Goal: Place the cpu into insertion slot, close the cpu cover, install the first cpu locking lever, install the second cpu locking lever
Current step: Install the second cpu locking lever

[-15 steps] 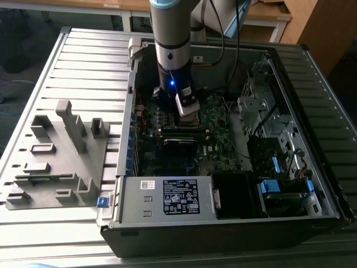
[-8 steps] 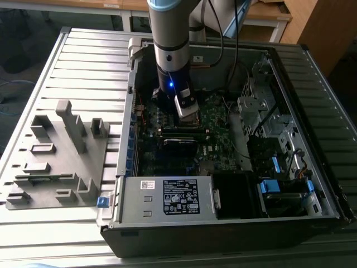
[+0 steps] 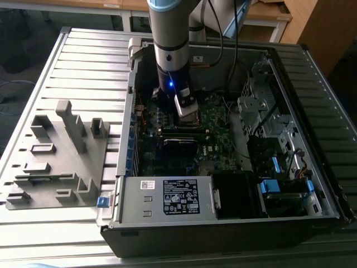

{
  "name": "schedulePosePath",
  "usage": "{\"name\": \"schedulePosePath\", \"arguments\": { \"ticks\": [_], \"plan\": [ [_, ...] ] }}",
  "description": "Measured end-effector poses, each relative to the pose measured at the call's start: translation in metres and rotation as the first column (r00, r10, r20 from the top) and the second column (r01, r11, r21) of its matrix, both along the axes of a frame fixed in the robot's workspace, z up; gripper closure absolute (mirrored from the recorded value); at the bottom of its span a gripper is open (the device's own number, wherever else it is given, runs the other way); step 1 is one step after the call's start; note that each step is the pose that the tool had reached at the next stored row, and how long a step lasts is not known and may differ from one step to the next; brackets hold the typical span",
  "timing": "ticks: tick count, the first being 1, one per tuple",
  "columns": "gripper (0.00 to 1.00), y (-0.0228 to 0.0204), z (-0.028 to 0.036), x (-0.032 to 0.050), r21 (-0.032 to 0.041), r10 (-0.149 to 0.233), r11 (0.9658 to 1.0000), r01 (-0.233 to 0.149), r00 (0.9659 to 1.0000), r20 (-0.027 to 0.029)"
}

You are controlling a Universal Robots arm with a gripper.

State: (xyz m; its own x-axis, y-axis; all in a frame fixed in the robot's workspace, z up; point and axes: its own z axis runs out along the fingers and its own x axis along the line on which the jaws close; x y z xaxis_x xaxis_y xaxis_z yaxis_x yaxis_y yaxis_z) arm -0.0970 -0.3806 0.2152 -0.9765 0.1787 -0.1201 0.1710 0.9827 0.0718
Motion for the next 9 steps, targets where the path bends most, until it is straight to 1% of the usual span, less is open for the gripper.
{"name": "schedulePosePath", "arguments": {
  "ticks": [4,6,9],
  "plan": [
    [0.89,0.0024,-0.0005,0.0000,0.0001,0.000,1.0000,0.000,1.0000,0.0000],
    [0.89,0.0025,-0.0014,0.0001,0.0003,0.000,1.0000,0.000,1.0000,0.0002],
    [0.89,0.0025,-0.0054,0.0000,0.0002,0.000,1.0000,0.000,1.0000,0.0004]
  ]
}}
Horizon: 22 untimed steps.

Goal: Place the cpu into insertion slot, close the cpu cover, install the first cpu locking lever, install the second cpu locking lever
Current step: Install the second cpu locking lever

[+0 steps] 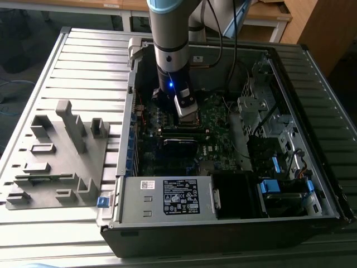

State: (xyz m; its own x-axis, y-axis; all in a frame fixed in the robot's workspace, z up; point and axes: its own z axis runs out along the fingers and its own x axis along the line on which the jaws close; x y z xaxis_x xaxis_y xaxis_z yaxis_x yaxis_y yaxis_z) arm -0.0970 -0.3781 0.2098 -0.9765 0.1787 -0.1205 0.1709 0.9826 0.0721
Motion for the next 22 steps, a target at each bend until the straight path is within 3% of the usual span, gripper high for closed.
{"name": "schedulePosePath", "arguments": {
  "ticks": [22],
  "plan": [
    [0.89,0.0004,-0.0105,-0.0066,0.0000,-0.014,0.9999,0.014,0.9999,0.0046]
  ]
}}
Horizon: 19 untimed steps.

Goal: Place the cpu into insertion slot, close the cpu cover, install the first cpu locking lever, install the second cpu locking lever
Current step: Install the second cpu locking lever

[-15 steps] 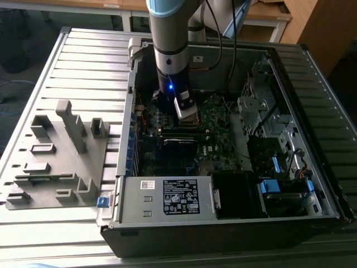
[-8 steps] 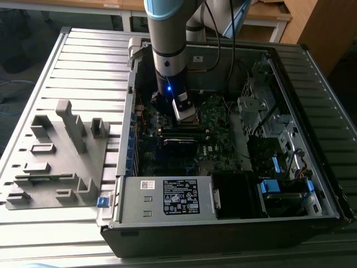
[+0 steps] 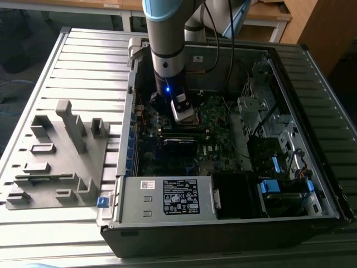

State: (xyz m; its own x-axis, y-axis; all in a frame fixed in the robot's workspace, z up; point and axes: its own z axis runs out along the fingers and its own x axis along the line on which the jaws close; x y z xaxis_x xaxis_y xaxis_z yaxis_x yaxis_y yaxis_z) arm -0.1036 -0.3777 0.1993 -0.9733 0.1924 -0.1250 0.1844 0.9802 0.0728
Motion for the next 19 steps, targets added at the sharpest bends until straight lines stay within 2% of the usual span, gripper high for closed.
{"name": "schedulePosePath", "arguments": {
  "ticks": [4,19],
  "plan": [
    [0.89,0.0002,-0.0006,-0.0001,0.0036,-0.001,1.0000,0.001,1.0000,0.0001],
    [0.89,0.0003,-0.0013,-0.0004,0.0309,-0.001,0.9995,0.001,1.0000,0.0000]
  ]
}}
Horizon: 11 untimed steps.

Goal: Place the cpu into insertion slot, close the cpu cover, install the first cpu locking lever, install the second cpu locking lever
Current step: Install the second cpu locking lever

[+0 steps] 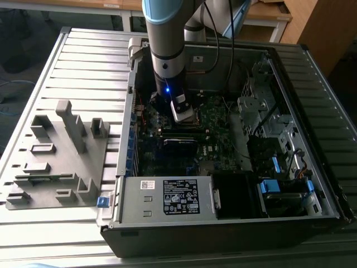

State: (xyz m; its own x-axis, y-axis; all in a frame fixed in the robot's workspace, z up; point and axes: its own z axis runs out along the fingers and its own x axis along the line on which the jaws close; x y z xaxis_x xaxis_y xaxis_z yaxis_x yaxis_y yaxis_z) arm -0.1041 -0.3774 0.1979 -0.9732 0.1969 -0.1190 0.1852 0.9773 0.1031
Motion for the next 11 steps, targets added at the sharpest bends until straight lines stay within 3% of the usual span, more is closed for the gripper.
{"name": "schedulePosePath", "arguments": {
  "ticks": [5,11],
  "plan": [
    [0.89,0.0000,-0.0006,-0.0013,0.0138,0.000,0.9999,0.000,1.0000,0.0010],
    [0.89,0.0000,0.0006,-0.0018,0.0148,0.000,0.9999,0.000,1.0000,0.0009]
  ]
}}
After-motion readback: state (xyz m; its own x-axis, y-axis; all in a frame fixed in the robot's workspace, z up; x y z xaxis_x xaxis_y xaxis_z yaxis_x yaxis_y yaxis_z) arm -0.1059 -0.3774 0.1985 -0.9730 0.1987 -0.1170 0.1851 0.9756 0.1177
